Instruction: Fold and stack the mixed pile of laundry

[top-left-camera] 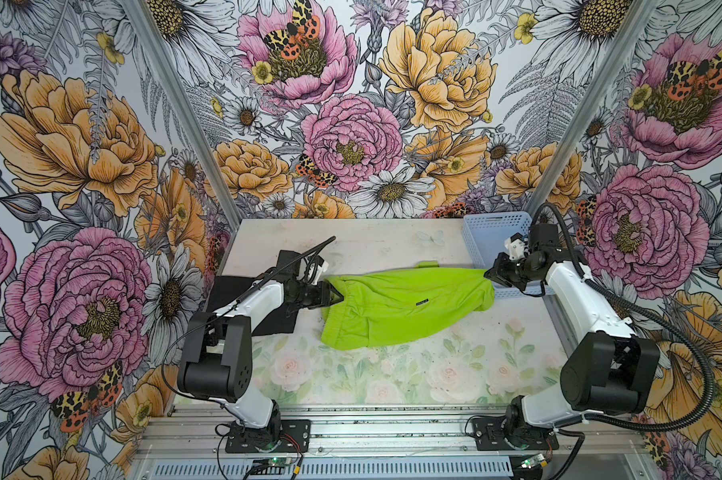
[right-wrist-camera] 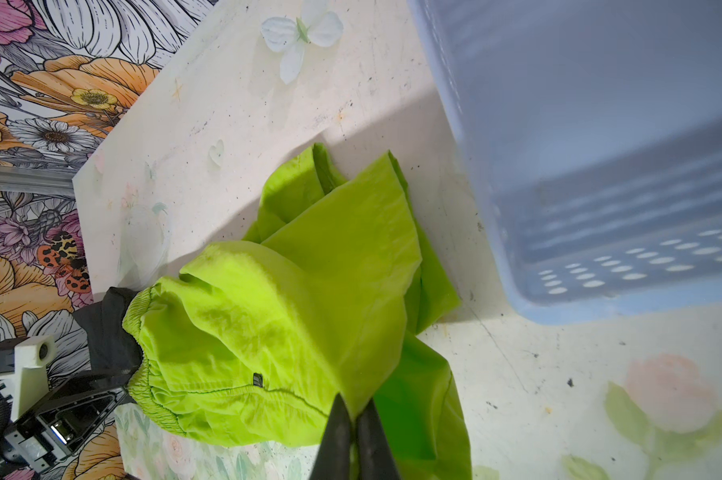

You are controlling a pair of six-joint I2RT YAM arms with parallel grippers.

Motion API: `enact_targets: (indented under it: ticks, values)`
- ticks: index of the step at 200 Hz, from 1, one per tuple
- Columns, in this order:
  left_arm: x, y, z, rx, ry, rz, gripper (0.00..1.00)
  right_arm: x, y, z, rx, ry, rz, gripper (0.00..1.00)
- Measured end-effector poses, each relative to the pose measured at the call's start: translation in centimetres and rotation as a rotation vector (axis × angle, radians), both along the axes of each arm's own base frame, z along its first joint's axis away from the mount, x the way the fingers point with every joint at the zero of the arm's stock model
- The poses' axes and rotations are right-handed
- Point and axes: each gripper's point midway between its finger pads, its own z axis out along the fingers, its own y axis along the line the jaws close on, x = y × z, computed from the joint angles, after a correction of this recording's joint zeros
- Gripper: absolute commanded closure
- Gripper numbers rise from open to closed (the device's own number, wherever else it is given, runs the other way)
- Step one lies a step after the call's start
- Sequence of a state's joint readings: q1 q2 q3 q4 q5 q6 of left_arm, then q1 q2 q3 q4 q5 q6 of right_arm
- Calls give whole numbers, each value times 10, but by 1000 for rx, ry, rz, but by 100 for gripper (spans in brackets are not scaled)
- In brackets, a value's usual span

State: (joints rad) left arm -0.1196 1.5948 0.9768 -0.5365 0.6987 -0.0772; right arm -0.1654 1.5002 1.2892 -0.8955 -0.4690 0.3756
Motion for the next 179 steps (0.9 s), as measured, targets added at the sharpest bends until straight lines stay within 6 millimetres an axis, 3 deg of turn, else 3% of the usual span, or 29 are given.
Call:
enact_targets:
  ticks: [36, 63, 77, 154, 167, 179]
  values:
    - [-3, -2, 1, -20, 8, -8, 62, -1, 0, -3, 1, 2, 0, 100]
    - [-7, -11, 0, -30, 20, -29, 90, -1, 1, -3, 4, -3, 1, 100]
    - [-9, -14, -1, -33, 22, -39, 100, -1, 1, -2, 6, -5, -1, 100]
    - [-11, -16, 2, -43, 19, -41, 100, -4, 3, 7, 15, -27, -3, 100]
    - [-12, -11, 12, -52, 4, -19, 100, -5, 3, 11, 19, -37, -6, 100]
    - [-10, -4, 33, -66, -41, 15, 100, -6, 3, 16, 24, -52, -10, 100]
